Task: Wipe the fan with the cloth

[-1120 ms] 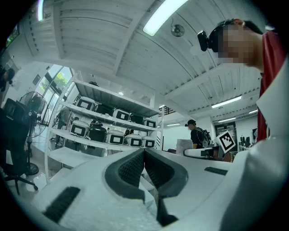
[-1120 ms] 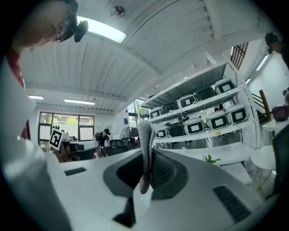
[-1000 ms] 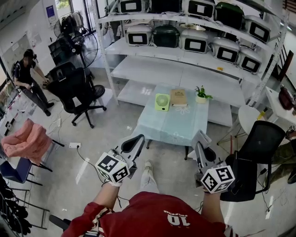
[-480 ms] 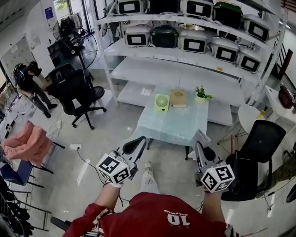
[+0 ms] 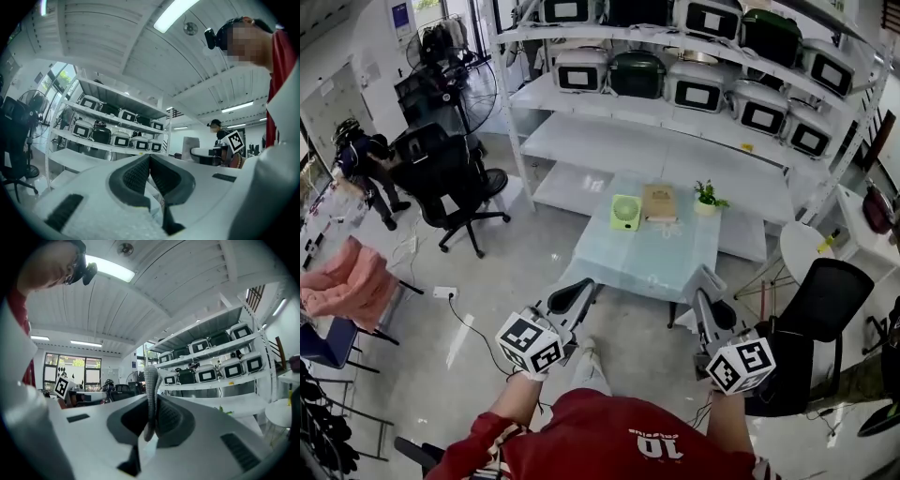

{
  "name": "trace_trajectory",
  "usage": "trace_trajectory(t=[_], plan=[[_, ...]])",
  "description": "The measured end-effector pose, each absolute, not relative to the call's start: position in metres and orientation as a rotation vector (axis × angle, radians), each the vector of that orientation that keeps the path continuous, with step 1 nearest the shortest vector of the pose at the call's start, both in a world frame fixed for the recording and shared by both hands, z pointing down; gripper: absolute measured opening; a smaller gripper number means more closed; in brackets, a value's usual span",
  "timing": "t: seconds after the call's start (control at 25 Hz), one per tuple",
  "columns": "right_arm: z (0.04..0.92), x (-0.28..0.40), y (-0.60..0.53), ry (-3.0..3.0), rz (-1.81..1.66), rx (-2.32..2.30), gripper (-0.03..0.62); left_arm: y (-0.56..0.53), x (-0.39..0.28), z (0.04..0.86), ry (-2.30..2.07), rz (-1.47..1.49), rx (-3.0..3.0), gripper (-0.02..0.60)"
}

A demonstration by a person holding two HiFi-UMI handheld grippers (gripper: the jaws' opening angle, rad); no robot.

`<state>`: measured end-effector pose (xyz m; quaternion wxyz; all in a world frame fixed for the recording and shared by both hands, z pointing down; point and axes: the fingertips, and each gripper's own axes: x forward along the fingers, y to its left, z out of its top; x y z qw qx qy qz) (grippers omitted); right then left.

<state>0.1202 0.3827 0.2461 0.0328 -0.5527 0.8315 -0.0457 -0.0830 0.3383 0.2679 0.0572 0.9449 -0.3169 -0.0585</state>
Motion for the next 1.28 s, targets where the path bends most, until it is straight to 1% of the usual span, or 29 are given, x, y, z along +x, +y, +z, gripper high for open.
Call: trace_trajectory(t=[0.28, 0.72, 1.28], plan=[[0.250, 0.120, 0.326, 2.550, -0.213, -1.639, 0.021, 0.290, -0.087, 0.274, -1.007, -0.137, 2.853, -0.009], [0.229, 0.103, 0.199, 2.578, -0.197, -1.558, 0.021, 0.168, -0.104, 0.263, -1.074, -0.166, 2.841, -0.009], [0.220, 0.079, 0.065, 2.565, -0.207, -1.622, 0.020, 0.021, -0.115, 0.261, -0.994, -0.142, 2.898, -0.009]])
